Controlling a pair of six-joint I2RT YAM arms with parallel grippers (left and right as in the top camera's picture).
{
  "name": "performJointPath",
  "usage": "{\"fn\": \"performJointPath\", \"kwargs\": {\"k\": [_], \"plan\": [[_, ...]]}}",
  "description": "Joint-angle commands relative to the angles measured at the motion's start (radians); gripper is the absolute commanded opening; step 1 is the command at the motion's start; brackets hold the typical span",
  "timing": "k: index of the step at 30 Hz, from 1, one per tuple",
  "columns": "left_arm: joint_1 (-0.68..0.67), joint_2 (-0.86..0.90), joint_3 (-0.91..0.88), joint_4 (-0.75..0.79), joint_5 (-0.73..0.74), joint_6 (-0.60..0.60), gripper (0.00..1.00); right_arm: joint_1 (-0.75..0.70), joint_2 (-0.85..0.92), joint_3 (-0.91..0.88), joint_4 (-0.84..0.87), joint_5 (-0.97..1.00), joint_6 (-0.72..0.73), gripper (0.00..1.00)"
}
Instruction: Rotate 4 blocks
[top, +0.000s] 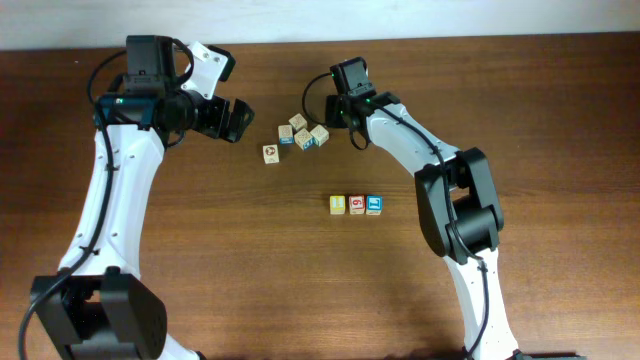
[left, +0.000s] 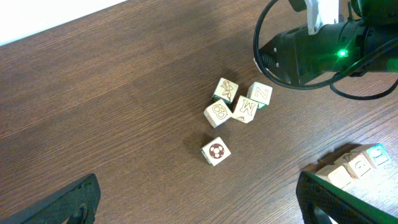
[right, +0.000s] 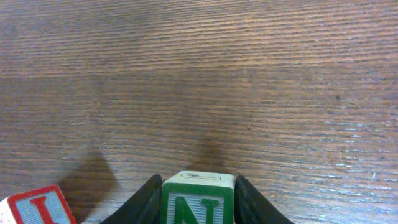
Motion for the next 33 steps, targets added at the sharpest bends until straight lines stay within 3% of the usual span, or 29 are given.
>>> {"fn": "performJointPath", "kwargs": {"k": [1, 6, 9, 13, 22, 27, 28, 33], "plan": [[0.003, 0.003, 0.017, -0.001, 0.011, -0.005, 0.99, 0.0, 0.017, 0.006, -0.003, 0.01, -0.017, 0.27], [0.003, 0.003, 0.017, -0.001, 0.011, -0.005, 0.99, 0.001, -0.087, 0.018, -0.13, -0.045, -0.016, 0.27], [0.003, 0.003, 0.017, -0.001, 0.011, -0.005, 0.99, 0.009, -0.289, 0.026, -0.422, -0.278, -0.016, 0.27], [0.003, 0.003, 0.017, -0.001, 0.011, -0.005, 0.99, 0.083, -0.289, 0.016, -0.638, -0.374, -0.003, 0.25], [0.003, 0.003, 0.017, -0.001, 0.011, -0.005, 0.99, 0.258, -0.277, -0.271, -0.441, -0.107, 0.228, 0.26], [0.003, 0.003, 0.017, -0.001, 0.011, -0.005, 0.99, 0.283, -0.277, -0.306, -0.405, 0.014, 0.237, 0.27], [0.003, 0.003, 0.017, -0.001, 0.011, -0.005, 0.99, 0.283, -0.277, -0.316, -0.402, 0.013, 0.237, 0.32], [0.003, 0.003, 0.017, -0.001, 0.011, -0.005, 0.99, 0.283, -0.277, -0.32, -0.403, 0.002, 0.236, 0.38]]}}
